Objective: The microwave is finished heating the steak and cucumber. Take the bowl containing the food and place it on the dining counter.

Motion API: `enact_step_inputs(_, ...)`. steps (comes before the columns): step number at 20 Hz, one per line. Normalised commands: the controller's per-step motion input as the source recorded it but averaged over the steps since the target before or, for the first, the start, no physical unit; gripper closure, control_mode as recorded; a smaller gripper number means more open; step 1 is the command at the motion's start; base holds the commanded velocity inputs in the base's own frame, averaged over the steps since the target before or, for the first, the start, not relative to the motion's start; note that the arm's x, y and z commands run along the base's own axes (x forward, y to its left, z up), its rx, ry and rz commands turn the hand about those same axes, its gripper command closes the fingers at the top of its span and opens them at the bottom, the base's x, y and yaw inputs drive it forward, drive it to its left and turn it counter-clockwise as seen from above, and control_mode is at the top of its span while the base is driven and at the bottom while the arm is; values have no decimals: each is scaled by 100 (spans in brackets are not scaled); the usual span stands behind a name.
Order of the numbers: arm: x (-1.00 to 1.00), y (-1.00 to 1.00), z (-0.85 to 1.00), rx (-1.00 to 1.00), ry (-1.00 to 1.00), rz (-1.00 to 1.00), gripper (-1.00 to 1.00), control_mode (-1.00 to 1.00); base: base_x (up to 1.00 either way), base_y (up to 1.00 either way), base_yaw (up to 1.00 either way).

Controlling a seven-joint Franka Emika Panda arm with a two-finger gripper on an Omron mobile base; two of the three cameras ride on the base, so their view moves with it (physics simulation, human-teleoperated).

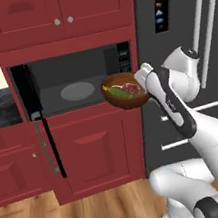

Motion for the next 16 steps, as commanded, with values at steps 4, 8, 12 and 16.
enact_step_inputs(4,0,0,0,0,0,0,100,100,-100,-98,30)
enact_step_inputs(8,0,0,0,0,0,0,100,100,-91,-47,83)
enact_step_inputs(12,0,0,0,0,0,0,100,100,-41,-15,100)
enact_step_inputs(16,0,0,0,0,0,0,100,100,-11,0,100)
